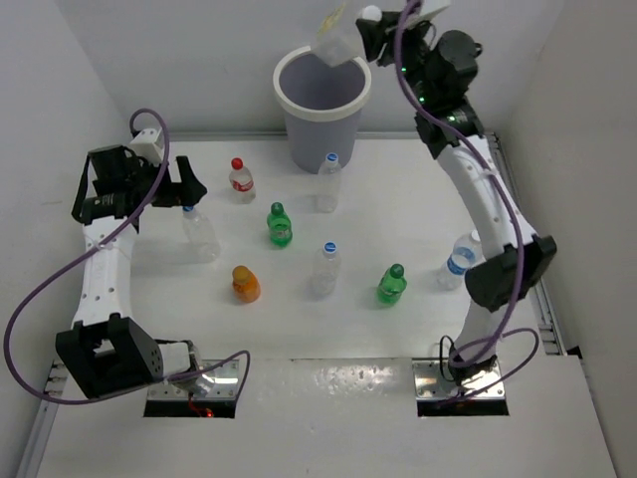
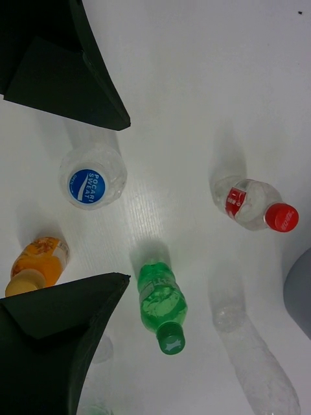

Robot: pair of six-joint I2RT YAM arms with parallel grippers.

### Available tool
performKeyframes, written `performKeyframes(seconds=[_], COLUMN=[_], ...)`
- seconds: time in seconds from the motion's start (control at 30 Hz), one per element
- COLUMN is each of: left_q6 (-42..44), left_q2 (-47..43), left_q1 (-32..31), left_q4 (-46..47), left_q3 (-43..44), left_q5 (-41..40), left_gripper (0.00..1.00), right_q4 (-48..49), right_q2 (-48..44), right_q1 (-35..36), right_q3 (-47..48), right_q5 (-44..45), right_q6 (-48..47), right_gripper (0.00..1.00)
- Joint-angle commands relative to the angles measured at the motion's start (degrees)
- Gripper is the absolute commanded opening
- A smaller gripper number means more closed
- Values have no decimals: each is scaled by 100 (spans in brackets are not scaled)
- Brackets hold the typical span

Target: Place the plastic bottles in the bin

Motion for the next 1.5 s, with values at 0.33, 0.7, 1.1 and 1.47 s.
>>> performKeyframes(seconds=[0.33,0.7,1.1,1.47], left_q6=[297,1070,1844,2055], left_q2=[-773,-1161,-1117,-203], left_q1=[648,1158,1063,956], left_q4=[237,-685,-756,25], left_q3=[-193,28,-640,-1097], left_q5=[482,861,1441,1792], left_gripper=[99,99,99,86], right_q4=[156,-723,-2630,-3721], right_q2=[1555,590,-2888,-4833], right_q1=[301,275,-612,-1596], right_q3=[348,-151,-3385,-5223], right_q5=[429,534,208,217], right_q6=[-626,-529,-511,-81], right_gripper=[23,90,90,90])
